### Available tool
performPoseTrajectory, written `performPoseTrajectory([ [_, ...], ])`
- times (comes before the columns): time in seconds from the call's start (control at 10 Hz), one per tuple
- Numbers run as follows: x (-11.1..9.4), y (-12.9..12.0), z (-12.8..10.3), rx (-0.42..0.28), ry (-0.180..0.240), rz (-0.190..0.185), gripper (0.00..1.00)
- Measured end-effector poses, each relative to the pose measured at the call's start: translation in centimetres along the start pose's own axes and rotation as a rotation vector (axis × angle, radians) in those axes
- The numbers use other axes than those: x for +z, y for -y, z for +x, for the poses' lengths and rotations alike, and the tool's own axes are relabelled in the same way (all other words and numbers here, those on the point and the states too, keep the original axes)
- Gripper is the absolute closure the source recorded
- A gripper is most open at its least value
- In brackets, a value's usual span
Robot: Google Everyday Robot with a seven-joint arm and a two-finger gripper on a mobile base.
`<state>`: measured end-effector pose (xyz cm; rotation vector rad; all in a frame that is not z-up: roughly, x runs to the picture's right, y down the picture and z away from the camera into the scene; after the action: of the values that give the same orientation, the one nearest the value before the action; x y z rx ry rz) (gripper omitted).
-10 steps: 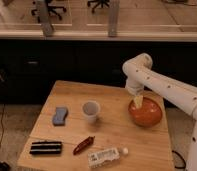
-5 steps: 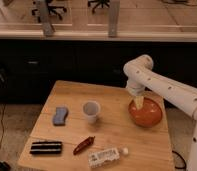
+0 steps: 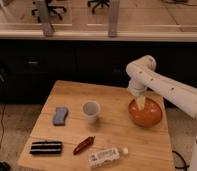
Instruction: Move the arm in a circular motion
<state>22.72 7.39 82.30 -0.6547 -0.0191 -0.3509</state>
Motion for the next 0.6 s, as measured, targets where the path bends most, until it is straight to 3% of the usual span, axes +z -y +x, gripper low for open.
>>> performPoseTrajectory([
  [0.6, 0.15, -1.04, 1.17, -0.011, 0.009, 0.007, 0.2],
])
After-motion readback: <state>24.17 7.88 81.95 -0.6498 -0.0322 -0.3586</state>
